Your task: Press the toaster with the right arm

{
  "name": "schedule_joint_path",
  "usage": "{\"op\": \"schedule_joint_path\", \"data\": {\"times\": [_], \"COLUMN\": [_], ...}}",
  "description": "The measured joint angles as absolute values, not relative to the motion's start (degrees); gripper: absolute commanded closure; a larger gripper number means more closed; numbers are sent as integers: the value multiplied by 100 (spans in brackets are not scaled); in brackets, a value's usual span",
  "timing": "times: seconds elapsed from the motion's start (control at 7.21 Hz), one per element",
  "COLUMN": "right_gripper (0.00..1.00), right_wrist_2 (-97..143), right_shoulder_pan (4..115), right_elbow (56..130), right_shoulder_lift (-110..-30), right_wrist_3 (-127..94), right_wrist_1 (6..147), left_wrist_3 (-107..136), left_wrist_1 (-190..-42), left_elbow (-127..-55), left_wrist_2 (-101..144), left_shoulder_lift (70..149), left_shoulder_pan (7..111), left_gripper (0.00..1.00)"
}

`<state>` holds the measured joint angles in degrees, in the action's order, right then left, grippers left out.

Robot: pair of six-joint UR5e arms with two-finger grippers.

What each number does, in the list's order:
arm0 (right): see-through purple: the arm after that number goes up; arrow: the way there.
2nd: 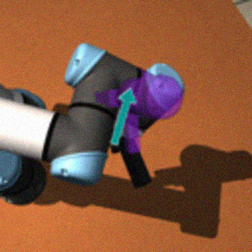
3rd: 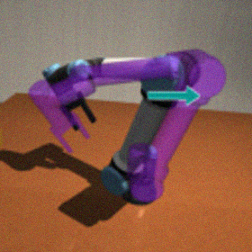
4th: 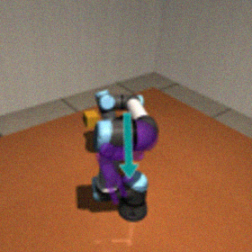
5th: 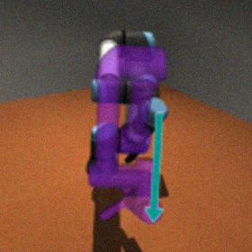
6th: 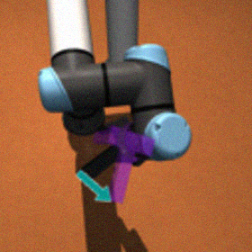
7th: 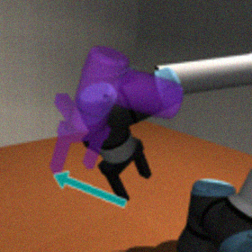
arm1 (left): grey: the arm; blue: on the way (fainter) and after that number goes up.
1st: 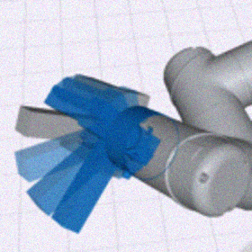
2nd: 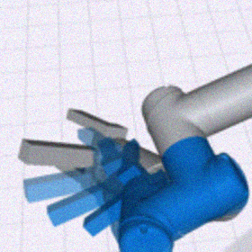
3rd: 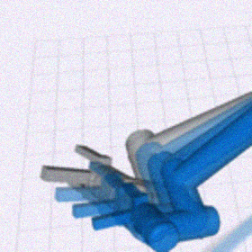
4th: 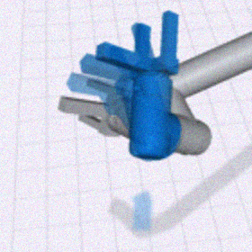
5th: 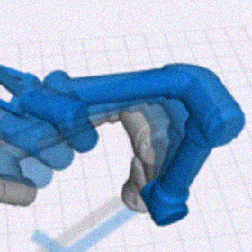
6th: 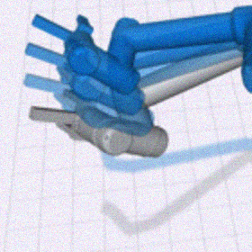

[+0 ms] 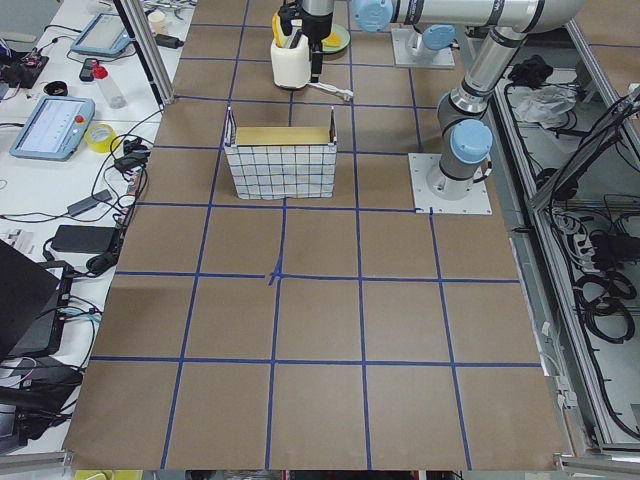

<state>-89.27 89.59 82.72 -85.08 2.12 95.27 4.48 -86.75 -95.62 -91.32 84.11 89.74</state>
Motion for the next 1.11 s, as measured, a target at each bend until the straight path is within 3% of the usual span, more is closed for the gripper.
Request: {"op": "schedule_joint_path", "data": {"times": [0.69,0.83,1.11], "right_gripper": [3,11,47], "right_wrist_2": [-8898,-8839,-8479], "right_shoulder_pan": [8359,8074,7589], "right_elbow": [8327,8369,8488], "right_shoulder_lift": [-8503,-8488,-8378], "right_wrist_3": [1485,1958,2497], "right_wrist_1": [9523,9527,9524], "left_wrist_3": [448,448,448], "left_wrist_1": [-8675,-8675,-8675], "left_elbow": [-9558,-9558,-9555], "left_wrist_2": [-9132,-9132,-9132], "left_shoulder_lift": [8411,8411,8411], "left_shoulder_pan": [8974,8973,8974], "left_gripper": [0,0,0]}}
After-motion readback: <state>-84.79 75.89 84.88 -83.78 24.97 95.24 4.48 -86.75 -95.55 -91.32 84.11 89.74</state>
